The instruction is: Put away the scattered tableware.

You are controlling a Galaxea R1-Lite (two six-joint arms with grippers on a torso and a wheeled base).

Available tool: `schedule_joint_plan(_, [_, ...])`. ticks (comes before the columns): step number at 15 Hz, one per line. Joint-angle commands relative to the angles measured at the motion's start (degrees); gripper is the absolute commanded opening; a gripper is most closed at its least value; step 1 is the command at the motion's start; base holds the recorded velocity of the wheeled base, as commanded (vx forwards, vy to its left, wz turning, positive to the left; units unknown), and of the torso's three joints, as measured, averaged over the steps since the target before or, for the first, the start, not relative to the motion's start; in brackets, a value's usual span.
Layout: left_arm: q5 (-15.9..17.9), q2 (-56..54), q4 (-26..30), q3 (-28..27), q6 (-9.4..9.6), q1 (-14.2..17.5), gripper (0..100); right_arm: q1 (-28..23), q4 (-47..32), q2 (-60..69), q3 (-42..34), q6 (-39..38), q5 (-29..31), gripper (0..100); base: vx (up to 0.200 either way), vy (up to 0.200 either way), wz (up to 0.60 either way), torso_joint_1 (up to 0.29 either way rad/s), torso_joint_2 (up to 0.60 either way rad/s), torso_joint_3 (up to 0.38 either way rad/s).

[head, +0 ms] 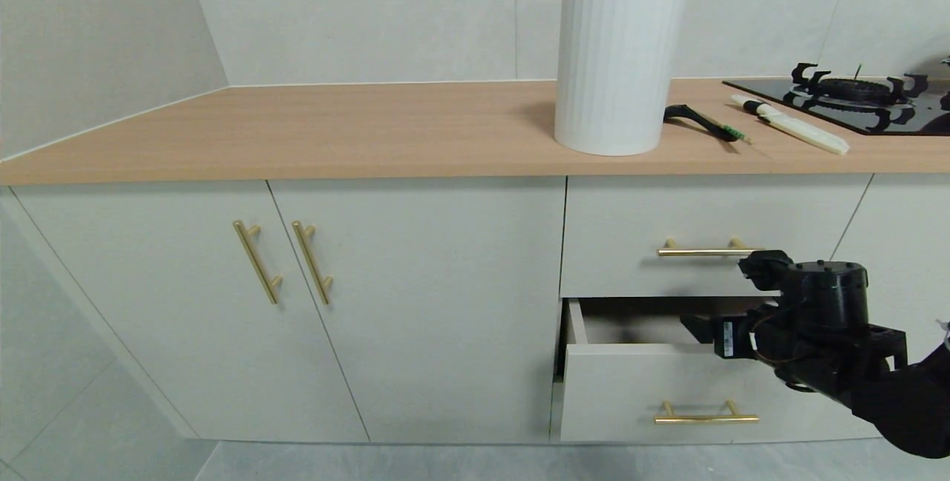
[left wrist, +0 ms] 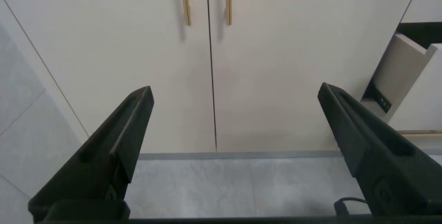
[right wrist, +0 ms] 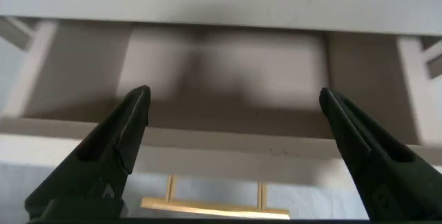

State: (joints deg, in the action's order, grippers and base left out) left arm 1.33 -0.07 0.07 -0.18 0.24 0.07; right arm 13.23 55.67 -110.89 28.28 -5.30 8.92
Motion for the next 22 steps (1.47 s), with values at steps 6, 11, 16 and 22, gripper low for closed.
schedule_joint_plan(6, [0.0,0.1,0.0,0.0,0.02,0.0,100,0.2,0.6,-3.9,-2.0,0.4,0.0,100,0.000,0.000,0.00,0.000,0.00,0.000])
schedule_joint_plan(11, [0.0,0.1,0.0,0.0,0.02,0.0,100,0.5,-10.2,3.3,-1.4,0.5,-1.6,100,0.000,0.000,0.00,0.000,0.00,0.000])
schedule_joint_plan(16, [0.0,0.1,0.0,0.0,0.02,0.0,100,0.7,-23.7,9.8,0.5,0.7,-4.6,100,0.000,0.000,0.00,0.000,0.00,0.000])
schedule_joint_plan(22, [0.0,0.1,0.0,0.0,0.02,0.0,100,6.5,-45.5,16.8,3.2,3.8,-5.1,100,0.000,0.000,0.00,0.000,0.00,0.000])
